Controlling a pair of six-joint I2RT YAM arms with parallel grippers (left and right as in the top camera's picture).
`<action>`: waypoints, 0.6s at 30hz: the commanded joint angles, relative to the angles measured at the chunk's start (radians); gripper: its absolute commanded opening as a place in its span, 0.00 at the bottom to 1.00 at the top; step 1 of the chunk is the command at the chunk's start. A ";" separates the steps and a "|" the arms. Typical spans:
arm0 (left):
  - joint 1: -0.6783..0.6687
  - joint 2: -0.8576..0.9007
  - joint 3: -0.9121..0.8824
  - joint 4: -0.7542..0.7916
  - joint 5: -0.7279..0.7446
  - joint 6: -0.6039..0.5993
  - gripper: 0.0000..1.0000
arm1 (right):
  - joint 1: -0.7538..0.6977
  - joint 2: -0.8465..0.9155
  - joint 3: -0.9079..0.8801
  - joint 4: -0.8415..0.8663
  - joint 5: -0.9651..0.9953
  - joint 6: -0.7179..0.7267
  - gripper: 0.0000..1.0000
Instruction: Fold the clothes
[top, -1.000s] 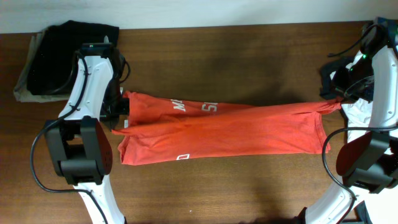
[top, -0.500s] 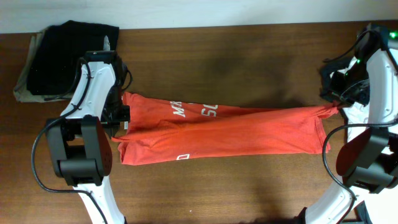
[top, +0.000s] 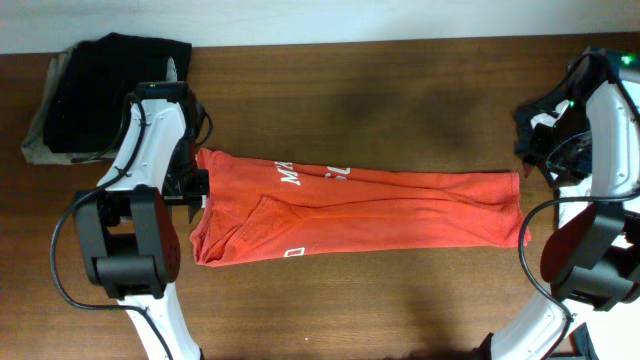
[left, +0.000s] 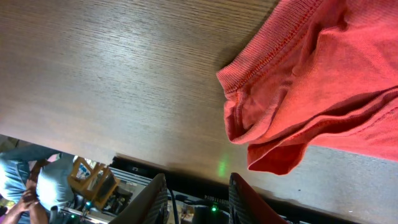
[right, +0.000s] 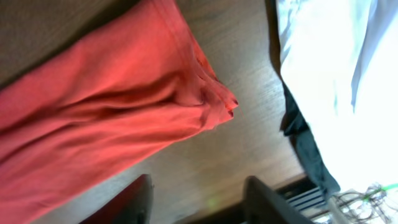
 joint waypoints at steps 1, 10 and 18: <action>0.002 -0.034 -0.004 -0.001 0.001 -0.006 0.33 | 0.001 -0.010 -0.006 -0.020 0.020 0.005 0.71; -0.002 -0.034 -0.004 0.124 0.193 0.123 0.32 | 0.002 -0.010 -0.006 0.020 0.007 0.005 0.98; -0.121 -0.034 -0.004 0.242 0.375 0.204 0.00 | 0.016 -0.009 -0.069 0.106 -0.043 0.005 0.11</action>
